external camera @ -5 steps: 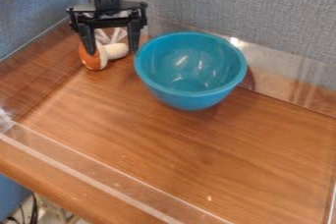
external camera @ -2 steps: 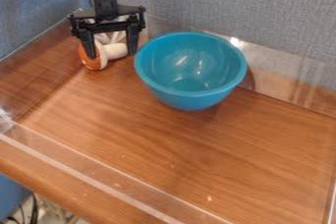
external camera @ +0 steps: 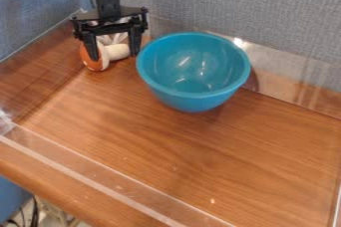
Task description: Put the mushroom in the blue bowl
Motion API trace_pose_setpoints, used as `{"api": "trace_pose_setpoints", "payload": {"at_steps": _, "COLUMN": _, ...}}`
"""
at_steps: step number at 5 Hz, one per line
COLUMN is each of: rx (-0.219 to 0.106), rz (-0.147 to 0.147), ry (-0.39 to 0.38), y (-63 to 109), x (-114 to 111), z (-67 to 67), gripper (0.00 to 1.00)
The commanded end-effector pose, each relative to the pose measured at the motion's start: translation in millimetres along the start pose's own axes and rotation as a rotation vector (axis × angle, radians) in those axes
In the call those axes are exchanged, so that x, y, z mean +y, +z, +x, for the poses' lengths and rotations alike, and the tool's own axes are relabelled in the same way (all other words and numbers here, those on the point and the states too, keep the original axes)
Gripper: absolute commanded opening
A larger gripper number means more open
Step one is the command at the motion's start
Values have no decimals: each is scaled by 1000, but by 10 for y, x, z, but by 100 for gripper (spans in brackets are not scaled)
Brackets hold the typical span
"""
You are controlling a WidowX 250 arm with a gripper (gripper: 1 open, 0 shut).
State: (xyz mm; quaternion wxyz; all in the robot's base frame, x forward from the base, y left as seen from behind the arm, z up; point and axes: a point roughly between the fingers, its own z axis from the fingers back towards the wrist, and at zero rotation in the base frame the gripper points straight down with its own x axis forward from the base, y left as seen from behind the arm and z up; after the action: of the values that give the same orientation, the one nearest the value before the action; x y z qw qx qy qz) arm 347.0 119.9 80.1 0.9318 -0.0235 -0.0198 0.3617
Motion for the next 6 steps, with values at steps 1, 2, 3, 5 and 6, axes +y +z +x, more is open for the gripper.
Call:
{"api": "trace_pose_setpoints", "payload": {"at_steps": 1, "rx": -72, "rz": -25, "ry": 11, "y": 195, "x": -36, "z": 108, "gripper": 100}}
{"api": "trace_pose_setpoints", "payload": {"at_steps": 2, "rx": -80, "rz": -26, "ry": 24, "y": 192, "x": -41, "z": 118, "gripper": 100}}
{"api": "trace_pose_setpoints", "payload": {"at_steps": 3, "rx": -88, "rz": -27, "ry": 38, "y": 187, "x": -45, "z": 125, "gripper": 100}}
{"api": "trace_pose_setpoints", "payload": {"at_steps": 5, "rx": -104, "rz": -28, "ry": 67, "y": 181, "x": -49, "z": 139, "gripper": 100}}
{"api": "trace_pose_setpoints", "payload": {"at_steps": 6, "rx": -112, "rz": -29, "ry": 82, "y": 179, "x": -48, "z": 142, "gripper": 100}}
